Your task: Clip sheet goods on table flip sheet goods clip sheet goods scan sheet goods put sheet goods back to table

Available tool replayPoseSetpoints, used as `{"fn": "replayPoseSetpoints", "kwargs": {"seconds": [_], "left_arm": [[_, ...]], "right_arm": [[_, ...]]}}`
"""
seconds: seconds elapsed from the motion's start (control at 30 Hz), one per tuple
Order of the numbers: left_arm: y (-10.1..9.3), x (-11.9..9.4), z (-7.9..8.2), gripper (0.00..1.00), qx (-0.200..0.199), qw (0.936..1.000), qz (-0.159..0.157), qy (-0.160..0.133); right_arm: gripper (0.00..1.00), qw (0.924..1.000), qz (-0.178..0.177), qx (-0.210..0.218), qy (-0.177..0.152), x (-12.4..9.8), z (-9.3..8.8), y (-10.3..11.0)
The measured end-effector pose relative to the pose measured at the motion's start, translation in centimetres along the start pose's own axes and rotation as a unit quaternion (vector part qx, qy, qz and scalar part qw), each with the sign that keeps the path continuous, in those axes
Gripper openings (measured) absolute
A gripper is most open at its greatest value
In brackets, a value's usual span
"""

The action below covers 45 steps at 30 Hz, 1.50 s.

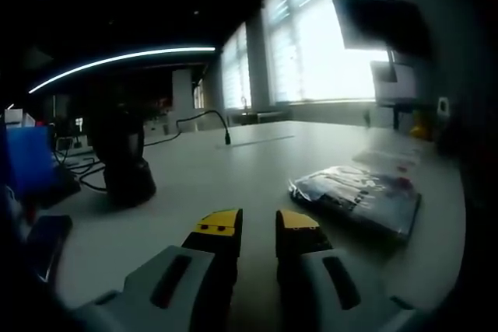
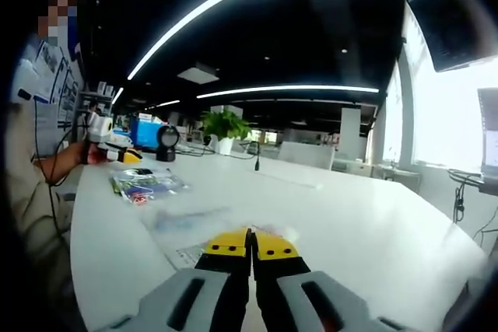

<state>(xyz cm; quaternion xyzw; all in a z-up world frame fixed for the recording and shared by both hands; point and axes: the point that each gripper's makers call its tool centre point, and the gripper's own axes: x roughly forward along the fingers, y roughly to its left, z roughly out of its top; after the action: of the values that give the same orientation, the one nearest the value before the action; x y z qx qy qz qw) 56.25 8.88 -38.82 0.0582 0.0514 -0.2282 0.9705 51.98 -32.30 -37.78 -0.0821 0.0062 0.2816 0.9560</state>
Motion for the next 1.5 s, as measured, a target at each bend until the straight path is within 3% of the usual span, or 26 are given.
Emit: {"fn": "replayPoseSetpoints", "kwargs": {"seconds": [1.5], "left_arm": [[0.12, 0.0, -0.14, 0.1, 0.007, 1.0, 0.002, 0.003]], "right_arm": [[0.0, 0.9999, -0.002, -0.011, 0.0, 0.0, -0.03, 0.07]]}}
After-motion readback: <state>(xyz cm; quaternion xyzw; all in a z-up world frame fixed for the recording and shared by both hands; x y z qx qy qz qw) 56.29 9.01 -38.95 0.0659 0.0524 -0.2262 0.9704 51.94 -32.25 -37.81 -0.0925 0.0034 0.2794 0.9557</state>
